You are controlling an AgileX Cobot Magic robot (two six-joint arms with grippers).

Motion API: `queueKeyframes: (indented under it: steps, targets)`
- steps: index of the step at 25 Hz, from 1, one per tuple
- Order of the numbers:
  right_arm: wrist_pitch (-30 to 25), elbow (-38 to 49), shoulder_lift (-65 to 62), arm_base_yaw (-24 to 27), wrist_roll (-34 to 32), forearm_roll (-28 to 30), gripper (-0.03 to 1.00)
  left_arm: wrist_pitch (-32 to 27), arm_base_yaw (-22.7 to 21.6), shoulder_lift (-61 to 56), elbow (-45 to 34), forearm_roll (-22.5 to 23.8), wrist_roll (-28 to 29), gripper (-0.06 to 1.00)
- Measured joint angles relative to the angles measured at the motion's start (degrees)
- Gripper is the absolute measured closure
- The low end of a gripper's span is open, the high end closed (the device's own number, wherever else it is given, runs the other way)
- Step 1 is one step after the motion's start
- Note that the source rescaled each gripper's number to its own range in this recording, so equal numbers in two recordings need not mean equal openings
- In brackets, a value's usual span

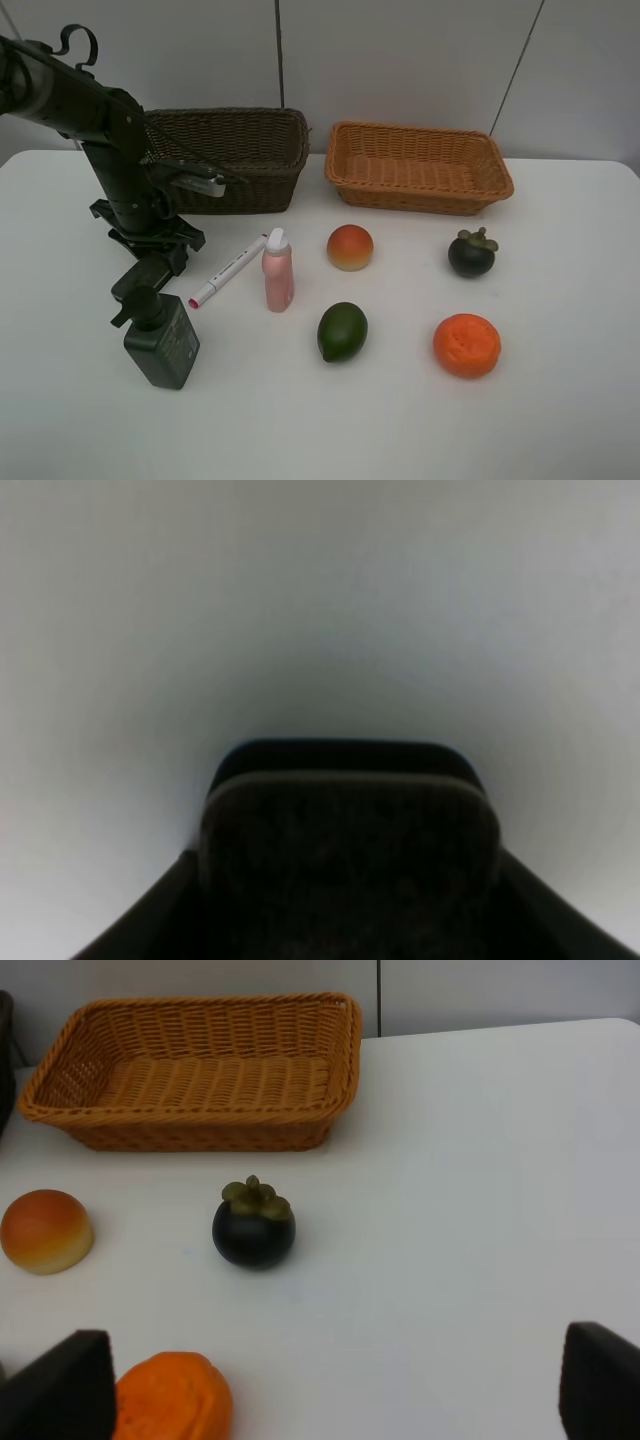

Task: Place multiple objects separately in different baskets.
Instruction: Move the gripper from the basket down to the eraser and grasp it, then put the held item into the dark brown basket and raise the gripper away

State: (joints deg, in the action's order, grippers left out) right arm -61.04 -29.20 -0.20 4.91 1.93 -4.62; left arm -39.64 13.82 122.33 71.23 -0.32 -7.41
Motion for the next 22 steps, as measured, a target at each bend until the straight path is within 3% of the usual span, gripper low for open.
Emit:
queueKeyframes:
  steps: [7,14,19,22]
  targets:
    - [0.00,0.00,0.00,0.00,0.00,0.00,0.03,-10.14,0.00,-5.35,5.61,-3.01,4.30,0.41]
    - [0.00,0.00,0.00,0.00,0.00,0.00,0.03,-20.57,0.00,-10.66,24.05,-6.05,8.29,0.41]
    - [0.00,0.00,0.00,0.00,0.00,0.00,0.03,-17.63,0.00,-8.20,33.51,-1.25,10.08,0.41]
    - [0.00,0.00,0.00,0.00,0.00,0.00,0.03,-9.12,-0.44,-4.75,35.75,2.18,12.24,0.41]
